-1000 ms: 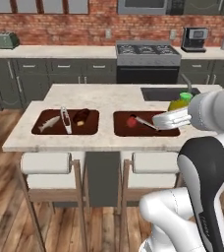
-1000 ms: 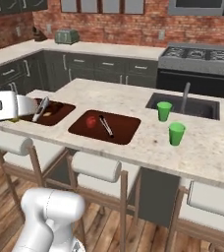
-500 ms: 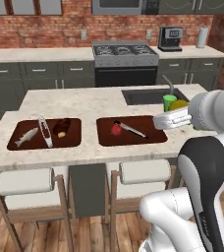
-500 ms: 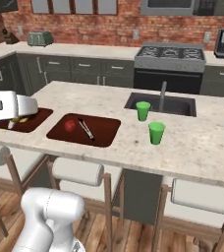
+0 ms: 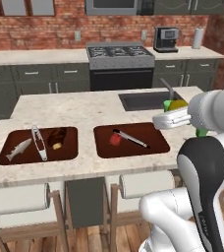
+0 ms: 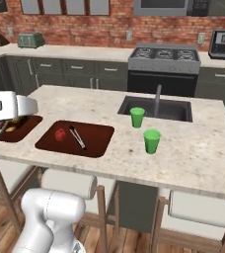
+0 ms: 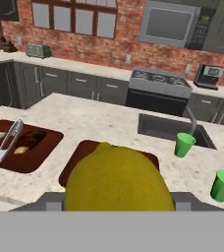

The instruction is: Gather the lemon and bell pepper from the fridge and place them on a tray on the dining counter. Then gather the fish and steak from the fridge and place them on the other tray.

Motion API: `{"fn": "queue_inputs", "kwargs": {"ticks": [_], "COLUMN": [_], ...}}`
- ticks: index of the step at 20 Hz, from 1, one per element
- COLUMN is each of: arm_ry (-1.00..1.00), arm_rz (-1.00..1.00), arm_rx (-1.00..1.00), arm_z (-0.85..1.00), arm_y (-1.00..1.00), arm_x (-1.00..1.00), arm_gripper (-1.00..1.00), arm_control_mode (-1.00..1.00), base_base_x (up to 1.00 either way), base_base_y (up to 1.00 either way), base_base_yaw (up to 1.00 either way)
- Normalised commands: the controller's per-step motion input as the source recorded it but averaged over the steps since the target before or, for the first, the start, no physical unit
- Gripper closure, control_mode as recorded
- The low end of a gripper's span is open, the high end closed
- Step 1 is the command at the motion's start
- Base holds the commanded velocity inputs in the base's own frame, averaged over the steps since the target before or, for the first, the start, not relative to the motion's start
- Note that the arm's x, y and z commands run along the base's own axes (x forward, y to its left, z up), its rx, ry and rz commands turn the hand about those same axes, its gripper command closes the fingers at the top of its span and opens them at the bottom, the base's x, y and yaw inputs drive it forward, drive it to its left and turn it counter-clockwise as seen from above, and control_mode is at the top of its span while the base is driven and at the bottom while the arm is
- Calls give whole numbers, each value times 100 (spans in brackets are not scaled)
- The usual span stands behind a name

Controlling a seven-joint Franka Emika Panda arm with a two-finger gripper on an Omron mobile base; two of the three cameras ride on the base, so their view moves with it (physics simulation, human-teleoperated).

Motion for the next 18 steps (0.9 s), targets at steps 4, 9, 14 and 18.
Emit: {"fn": "queue_inputs", "kwargs": {"ticks": [4, 9, 14, 18], "arm_ry": [0, 0, -1, 12], "arm_rz": [0, 0, -2, 0], "arm_rx": [0, 0, 4, 1], "arm_z": [0, 0, -26, -54], "arm_y": [0, 0, -5, -23], "arm_x": [0, 0, 84, 84], "arm_gripper": [100, 100, 100, 100], "arm_control_mode": [100, 100, -100, -100], "base_base_x": [48, 55, 0, 0], "base_base_y": [11, 7, 0, 0], "base_base_yaw": [-1, 0, 0, 0]}}
